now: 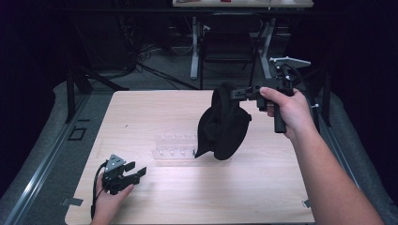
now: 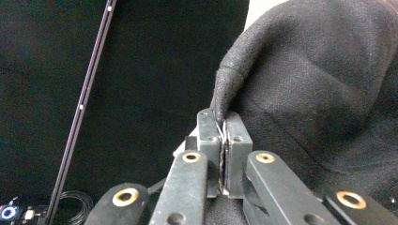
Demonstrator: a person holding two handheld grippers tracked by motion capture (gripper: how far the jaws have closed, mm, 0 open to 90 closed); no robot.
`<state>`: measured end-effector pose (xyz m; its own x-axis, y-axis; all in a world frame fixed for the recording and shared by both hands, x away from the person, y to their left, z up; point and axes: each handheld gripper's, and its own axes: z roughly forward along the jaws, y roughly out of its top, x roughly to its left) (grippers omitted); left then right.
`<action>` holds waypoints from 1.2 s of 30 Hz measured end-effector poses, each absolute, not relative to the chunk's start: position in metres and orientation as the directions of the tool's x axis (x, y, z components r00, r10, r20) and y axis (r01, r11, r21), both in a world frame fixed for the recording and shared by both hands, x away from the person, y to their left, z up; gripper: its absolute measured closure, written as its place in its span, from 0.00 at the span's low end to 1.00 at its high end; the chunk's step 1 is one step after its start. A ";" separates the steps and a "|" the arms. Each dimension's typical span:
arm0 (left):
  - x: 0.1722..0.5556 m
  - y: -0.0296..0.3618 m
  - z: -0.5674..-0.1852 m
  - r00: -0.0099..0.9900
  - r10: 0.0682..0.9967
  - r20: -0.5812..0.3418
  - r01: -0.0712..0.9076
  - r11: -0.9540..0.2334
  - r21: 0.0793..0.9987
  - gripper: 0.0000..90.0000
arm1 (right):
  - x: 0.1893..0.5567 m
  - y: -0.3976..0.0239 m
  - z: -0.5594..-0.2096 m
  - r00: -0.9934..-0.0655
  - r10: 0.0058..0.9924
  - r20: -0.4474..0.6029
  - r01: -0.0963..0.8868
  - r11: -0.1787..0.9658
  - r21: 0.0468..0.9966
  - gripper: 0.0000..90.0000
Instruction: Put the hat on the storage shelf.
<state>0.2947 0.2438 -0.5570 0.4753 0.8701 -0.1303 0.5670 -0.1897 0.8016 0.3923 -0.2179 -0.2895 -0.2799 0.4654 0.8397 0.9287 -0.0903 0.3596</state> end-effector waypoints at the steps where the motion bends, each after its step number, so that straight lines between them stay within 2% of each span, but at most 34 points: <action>1: 0.295 0.244 -0.557 0.475 0.871 -0.129 0.568 -0.191 0.801 0.49 | 0.393 -0.216 -0.290 -0.277 0.463 0.842 0.929 -0.094 0.357 0.98; 36: 0.295 0.241 -0.557 0.481 0.868 -0.127 0.563 -0.194 0.804 0.49 | 0.421 -0.191 -0.318 -0.248 0.487 0.838 0.940 -0.089 0.330 0.98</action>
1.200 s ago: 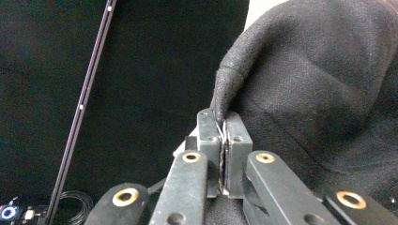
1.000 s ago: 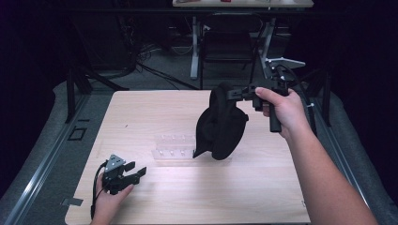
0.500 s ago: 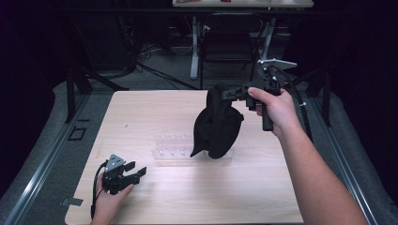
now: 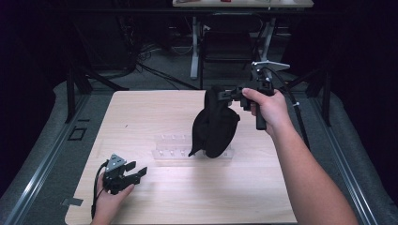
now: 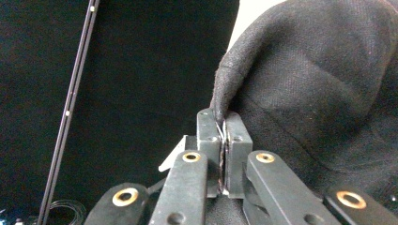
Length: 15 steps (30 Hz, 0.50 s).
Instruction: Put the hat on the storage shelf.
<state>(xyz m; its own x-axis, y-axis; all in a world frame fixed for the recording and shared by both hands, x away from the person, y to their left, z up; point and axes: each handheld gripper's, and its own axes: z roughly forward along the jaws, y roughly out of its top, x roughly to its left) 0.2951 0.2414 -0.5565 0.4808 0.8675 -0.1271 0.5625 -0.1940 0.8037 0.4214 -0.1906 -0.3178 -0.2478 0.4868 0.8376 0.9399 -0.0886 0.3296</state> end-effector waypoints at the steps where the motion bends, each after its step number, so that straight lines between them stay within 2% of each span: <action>1: 0.295 0.241 -0.556 0.483 0.866 -0.126 0.559 -0.195 0.806 0.49 | 0.421 -0.189 -0.318 -0.249 0.483 0.839 0.940 -0.089 0.330 0.98; 15: 0.295 0.215 -0.538 0.546 0.829 -0.121 0.495 -0.202 0.845 0.52 | 0.422 -0.175 -0.326 -0.251 0.439 0.863 0.938 -0.109 0.329 0.98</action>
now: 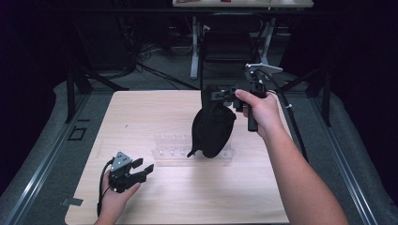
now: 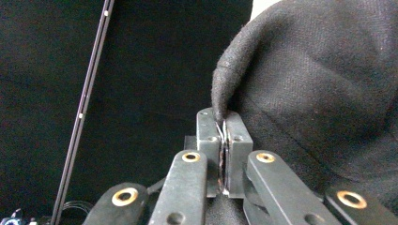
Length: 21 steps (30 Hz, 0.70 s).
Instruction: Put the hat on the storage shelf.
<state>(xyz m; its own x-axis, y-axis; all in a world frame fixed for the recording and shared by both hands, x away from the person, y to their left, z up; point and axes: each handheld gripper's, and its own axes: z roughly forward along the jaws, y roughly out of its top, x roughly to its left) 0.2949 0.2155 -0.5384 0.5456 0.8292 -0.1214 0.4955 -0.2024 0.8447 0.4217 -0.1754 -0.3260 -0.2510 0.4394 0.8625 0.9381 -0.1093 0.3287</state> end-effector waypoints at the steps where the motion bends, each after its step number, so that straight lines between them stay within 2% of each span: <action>1: 0.294 0.213 -0.536 0.554 0.824 -0.114 0.489 -0.212 0.846 0.52 | 0.422 -0.175 -0.326 -0.250 0.437 0.864 0.939 -0.108 0.327 0.98; 6: 0.293 0.199 -0.527 0.600 0.797 -0.068 0.439 -0.257 0.861 0.53 | 0.423 -0.172 -0.329 -0.247 0.423 0.871 0.939 -0.118 0.324 0.98; 12: 0.297 0.191 -0.521 0.617 0.782 -0.090 0.442 -0.249 0.862 0.57 | 0.425 -0.167 -0.331 -0.247 0.405 0.880 0.940 -0.121 0.319 0.97; 21: 0.304 0.168 -0.504 0.646 0.758 -0.091 0.415 -0.249 0.875 0.58 | 0.425 -0.166 -0.331 -0.247 0.409 0.878 0.937 -0.131 0.324 0.97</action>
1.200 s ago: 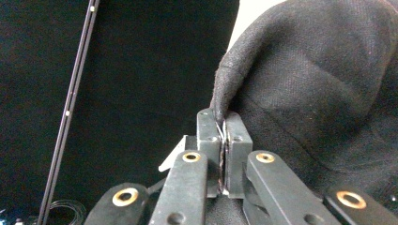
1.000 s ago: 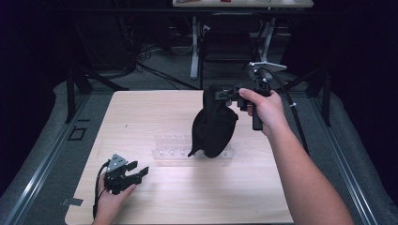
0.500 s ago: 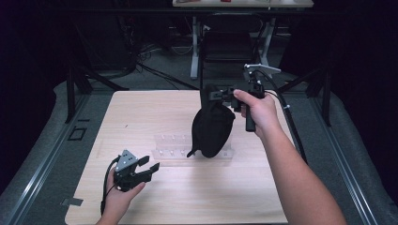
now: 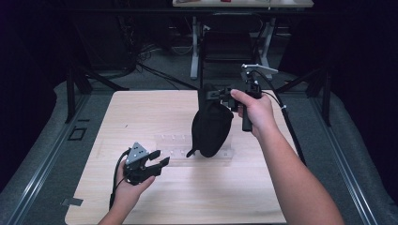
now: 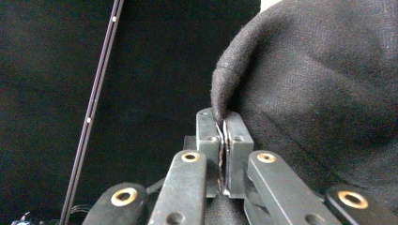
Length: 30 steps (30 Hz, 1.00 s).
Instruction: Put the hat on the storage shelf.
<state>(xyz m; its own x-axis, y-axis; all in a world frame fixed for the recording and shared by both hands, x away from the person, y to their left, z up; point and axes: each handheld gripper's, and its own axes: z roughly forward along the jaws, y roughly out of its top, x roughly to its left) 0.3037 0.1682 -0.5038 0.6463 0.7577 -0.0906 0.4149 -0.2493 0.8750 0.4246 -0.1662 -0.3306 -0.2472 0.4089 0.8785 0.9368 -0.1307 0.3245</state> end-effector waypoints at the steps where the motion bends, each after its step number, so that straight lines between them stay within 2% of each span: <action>1: 0.304 0.165 -0.502 0.649 0.756 -0.092 0.411 -0.247 0.877 0.59 | 0.425 -0.166 -0.331 -0.250 0.410 0.877 0.937 -0.127 0.327 0.97; 16: 0.307 0.126 -0.485 0.716 0.696 -0.056 0.368 -0.307 0.878 0.65 | 0.424 -0.159 -0.329 -0.262 0.418 0.870 0.935 -0.115 0.336 0.97; 30: 0.304 0.121 -0.481 0.735 0.675 -0.060 0.354 -0.307 0.883 0.70 | 0.424 -0.156 -0.329 -0.264 0.414 0.871 0.935 -0.114 0.337 0.97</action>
<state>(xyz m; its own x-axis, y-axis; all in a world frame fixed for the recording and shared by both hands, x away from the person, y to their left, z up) 0.3043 0.1206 -0.4814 0.7353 0.6751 -0.0597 0.3540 -0.3075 0.8833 0.4243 -0.1564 -0.3292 -0.2642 0.4136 0.8713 0.9345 -0.1137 0.3373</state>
